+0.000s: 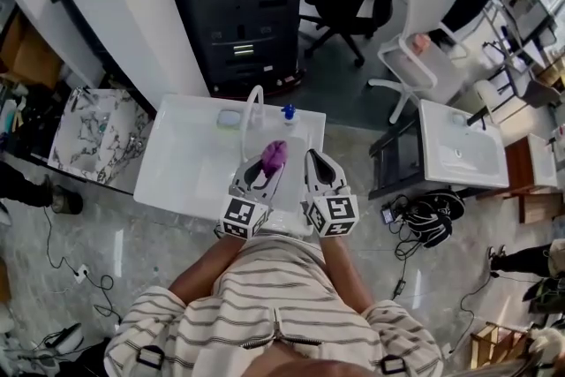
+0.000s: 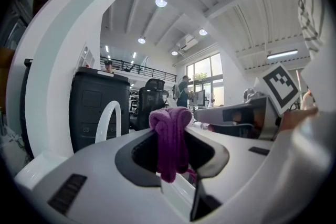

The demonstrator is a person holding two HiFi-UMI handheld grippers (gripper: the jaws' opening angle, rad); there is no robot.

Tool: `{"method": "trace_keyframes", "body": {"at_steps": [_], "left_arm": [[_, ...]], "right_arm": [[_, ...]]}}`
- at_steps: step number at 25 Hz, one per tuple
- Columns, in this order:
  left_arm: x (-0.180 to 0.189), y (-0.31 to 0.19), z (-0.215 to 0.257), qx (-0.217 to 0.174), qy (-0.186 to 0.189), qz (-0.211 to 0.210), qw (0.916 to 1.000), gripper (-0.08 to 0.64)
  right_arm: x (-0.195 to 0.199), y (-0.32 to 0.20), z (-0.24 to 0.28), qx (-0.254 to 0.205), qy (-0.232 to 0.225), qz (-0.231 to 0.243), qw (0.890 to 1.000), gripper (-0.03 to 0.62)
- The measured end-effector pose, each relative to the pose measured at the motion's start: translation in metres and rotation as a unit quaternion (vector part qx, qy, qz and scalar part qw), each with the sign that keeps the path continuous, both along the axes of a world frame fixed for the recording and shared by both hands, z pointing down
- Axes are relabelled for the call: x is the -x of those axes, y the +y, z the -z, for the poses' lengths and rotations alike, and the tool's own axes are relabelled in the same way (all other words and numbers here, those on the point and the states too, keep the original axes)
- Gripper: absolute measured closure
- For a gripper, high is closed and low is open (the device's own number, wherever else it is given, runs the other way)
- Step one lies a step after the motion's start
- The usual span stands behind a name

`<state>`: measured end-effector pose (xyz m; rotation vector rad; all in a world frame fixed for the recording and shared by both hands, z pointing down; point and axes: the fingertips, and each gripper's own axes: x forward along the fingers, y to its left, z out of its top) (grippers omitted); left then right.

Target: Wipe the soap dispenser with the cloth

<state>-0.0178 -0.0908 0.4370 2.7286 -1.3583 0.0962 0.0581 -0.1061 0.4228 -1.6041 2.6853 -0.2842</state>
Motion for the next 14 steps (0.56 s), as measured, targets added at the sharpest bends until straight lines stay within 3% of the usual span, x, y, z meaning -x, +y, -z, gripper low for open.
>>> {"method": "trace_keyframes", "body": {"at_steps": [14], "left_arm": [[-0.0049,0.0000,-0.0005,-0.002,-0.008,0.004,1.0000,0.448]], "right_arm": [[-0.0071,-0.0013,0.0018,-0.005,-0.009,0.002,1.000,0.594]]}}
